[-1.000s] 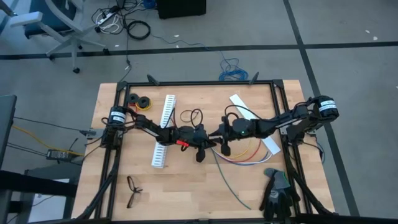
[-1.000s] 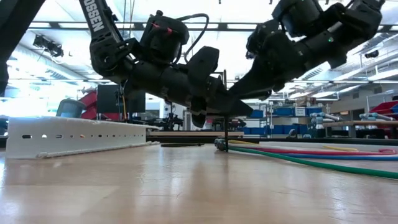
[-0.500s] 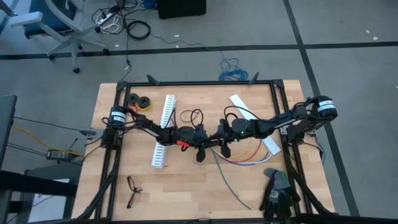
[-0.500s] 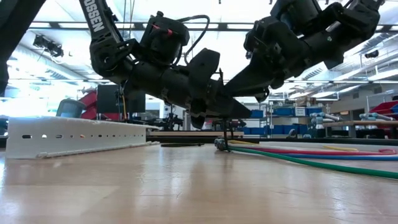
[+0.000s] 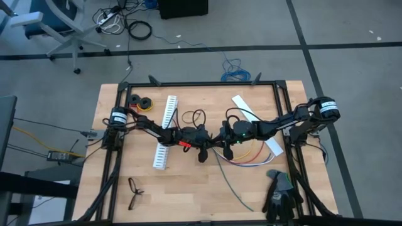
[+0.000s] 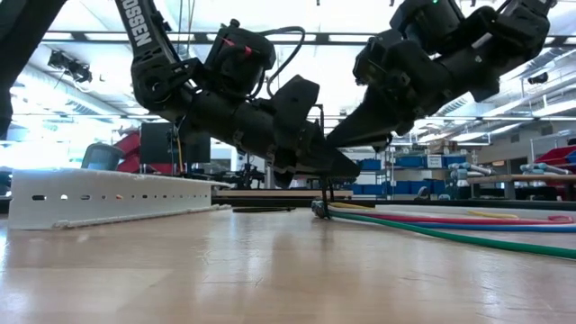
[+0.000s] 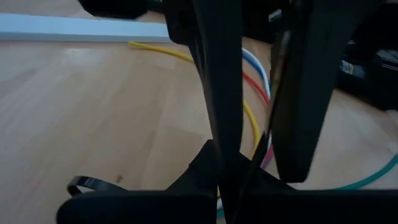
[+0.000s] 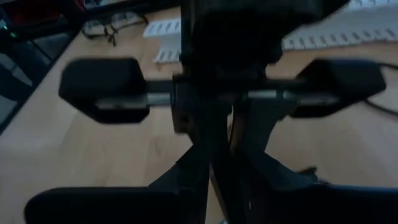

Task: Ziptie cables
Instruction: Wrap the cable wires with the black zip tie

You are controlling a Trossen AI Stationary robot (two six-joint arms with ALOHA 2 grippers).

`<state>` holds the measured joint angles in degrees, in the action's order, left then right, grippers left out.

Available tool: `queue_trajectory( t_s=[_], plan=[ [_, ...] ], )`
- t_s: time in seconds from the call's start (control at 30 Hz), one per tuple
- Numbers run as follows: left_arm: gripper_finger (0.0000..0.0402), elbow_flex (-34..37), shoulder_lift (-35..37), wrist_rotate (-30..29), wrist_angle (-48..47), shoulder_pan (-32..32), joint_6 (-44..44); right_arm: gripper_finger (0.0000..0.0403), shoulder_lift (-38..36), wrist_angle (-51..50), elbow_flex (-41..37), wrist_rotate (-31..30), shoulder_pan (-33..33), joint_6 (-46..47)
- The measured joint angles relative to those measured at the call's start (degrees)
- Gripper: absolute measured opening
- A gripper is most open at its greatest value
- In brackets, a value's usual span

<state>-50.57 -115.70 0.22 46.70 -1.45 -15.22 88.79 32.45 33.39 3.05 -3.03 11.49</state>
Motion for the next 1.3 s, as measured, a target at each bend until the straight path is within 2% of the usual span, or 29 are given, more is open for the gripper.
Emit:
queue_trajectory(
  t_s=[0.53,0.73,0.87,1.03,1.3],
  plan=[
    [0.0008,0.0,0.0,0.31,1.78,-0.02,0.0,0.005,0.15,4.2,0.0,-1.93,0.14,-0.15],
    [0.0008,0.04,0.0,0.3,2.84,-0.02,0.0,0.0009,0.15,4.78,0.0,-1.49,0.13,-4.05],
    [0.0008,0.07,0.0,0.24,2.88,-0.02,-0.02,0.0001,0.15,4.65,-0.02,-2.93,-0.24,-6.82],
    [0.0008,0.02,0.0,-0.34,3.33,0.0,-0.21,0.0,0.15,3.72,-0.01,-11.4,-2.11,-9.36],
    [0.0008,-0.07,0.04,-4.0,0.97,0.07,-0.46,0.0,0.22,3.19,-0.02,-33.46,-6.81,-14.21]
  ],
)
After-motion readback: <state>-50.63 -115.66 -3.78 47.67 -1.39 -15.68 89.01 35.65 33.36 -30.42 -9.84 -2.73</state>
